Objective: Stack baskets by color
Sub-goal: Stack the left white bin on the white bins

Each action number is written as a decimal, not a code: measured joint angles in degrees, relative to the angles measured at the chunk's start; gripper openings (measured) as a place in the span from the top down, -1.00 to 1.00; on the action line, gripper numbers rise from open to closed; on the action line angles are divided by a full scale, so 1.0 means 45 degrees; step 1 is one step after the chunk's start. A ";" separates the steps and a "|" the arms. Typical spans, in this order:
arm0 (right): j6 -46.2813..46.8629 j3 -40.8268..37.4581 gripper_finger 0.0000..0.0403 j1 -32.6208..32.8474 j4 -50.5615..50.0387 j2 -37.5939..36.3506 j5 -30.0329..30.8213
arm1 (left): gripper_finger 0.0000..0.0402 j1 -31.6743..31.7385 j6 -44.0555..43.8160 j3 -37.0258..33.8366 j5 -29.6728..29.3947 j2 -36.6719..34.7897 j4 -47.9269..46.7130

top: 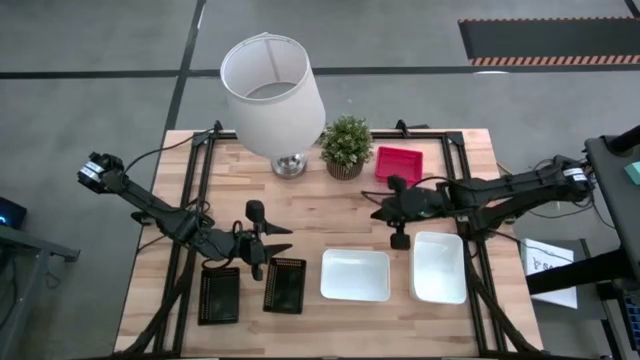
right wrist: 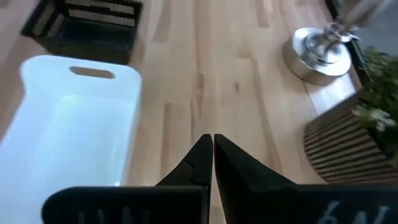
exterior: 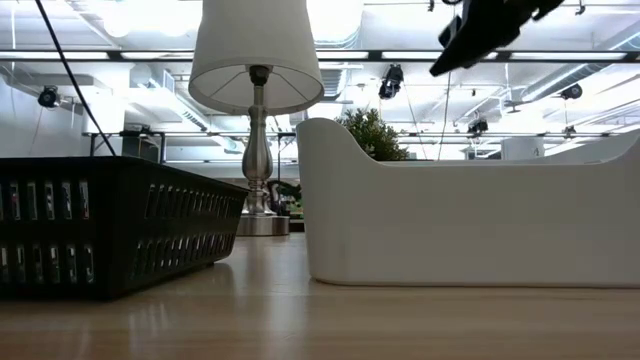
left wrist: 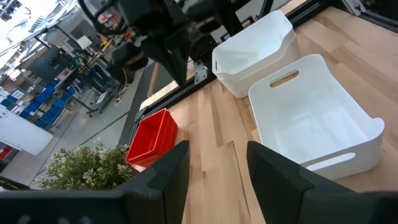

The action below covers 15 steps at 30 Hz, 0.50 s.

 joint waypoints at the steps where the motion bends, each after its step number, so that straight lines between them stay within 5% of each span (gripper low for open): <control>1: 0.0026 0.0246 0.96 0.0130 -0.0159 0.0201 0.0004 | 0.28 0.0000 0.0000 0.0000 0.0000 0.0000 0.0000; 15: 0.0115 0.3851 0.88 0.0741 -0.3192 0.3607 -0.0257 | 0.28 0.0000 0.0005 0.0000 -0.0063 -0.0005 -0.0002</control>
